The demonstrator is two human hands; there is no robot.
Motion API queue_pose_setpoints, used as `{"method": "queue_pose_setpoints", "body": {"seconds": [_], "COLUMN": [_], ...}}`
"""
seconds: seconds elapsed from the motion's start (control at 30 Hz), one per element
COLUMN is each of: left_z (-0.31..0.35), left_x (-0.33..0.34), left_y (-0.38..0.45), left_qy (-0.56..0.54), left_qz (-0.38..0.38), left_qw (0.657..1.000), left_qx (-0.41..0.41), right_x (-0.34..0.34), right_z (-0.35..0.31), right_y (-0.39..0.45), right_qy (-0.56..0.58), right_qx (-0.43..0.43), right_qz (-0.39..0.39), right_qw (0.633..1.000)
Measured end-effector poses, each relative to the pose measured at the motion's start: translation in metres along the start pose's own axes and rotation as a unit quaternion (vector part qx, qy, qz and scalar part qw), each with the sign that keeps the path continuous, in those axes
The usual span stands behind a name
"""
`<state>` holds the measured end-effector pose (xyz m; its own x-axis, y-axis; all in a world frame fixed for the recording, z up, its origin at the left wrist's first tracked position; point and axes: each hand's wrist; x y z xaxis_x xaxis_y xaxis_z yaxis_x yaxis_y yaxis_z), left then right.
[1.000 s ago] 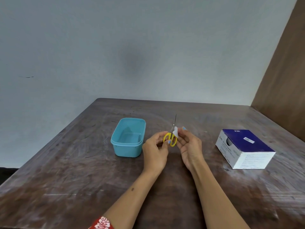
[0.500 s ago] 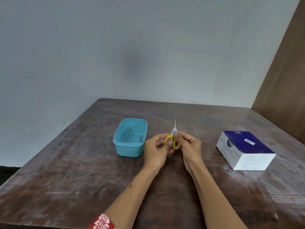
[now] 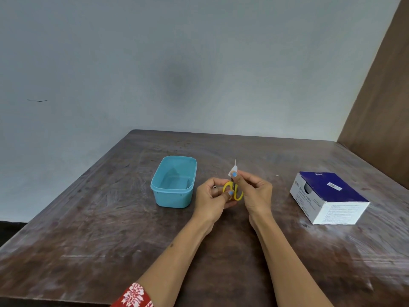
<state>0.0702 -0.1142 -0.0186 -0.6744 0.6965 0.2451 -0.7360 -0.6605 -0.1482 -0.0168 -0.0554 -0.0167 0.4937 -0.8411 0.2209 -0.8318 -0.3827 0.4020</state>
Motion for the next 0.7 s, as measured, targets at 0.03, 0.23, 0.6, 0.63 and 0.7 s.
{"method": "queue_pose_setpoints", "body": {"seconds": [0.03, 0.23, 0.6, 0.63, 0.7], "left_z": [-0.0004, -0.0048, -0.0039, -0.0040, -0.0033], "left_x": [-0.0002, 0.0022, 0.0017, 0.0018, 0.0006], "left_y": [0.0006, 0.0015, -0.0009, -0.0011, 0.0000], "left_qy": [0.007, 0.043, 0.063, 0.063, 0.057], "left_qz": [0.000, -0.011, -0.029, -0.023, -0.002], "left_qw": [1.000, 0.999, 0.998, 0.998, 0.998], "left_qx": [0.001, 0.020, -0.003, 0.001, 0.015], "right_x": [0.0003, 0.0024, 0.0020, 0.0019, 0.0025], "right_z": [-0.0014, -0.0054, -0.0065, -0.0065, -0.0065], "right_y": [-0.0003, -0.0012, 0.0002, -0.0001, -0.0016], "right_qy": [0.004, 0.010, 0.049, 0.047, 0.032], "right_qx": [0.000, -0.027, -0.009, -0.006, 0.003], "right_qz": [0.001, 0.050, 0.078, 0.071, 0.042], "right_qw": [1.000, 0.998, 0.996, 0.996, 0.999]}}
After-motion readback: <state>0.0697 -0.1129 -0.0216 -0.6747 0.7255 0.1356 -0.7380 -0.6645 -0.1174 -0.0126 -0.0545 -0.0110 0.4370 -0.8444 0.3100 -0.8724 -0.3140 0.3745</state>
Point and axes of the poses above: each hand's wrist, its own y-axis towards the middle knuckle, its own x-axis out of the palm, z = x × y, and after that the axes turned 12 degrees about -x, right-handed
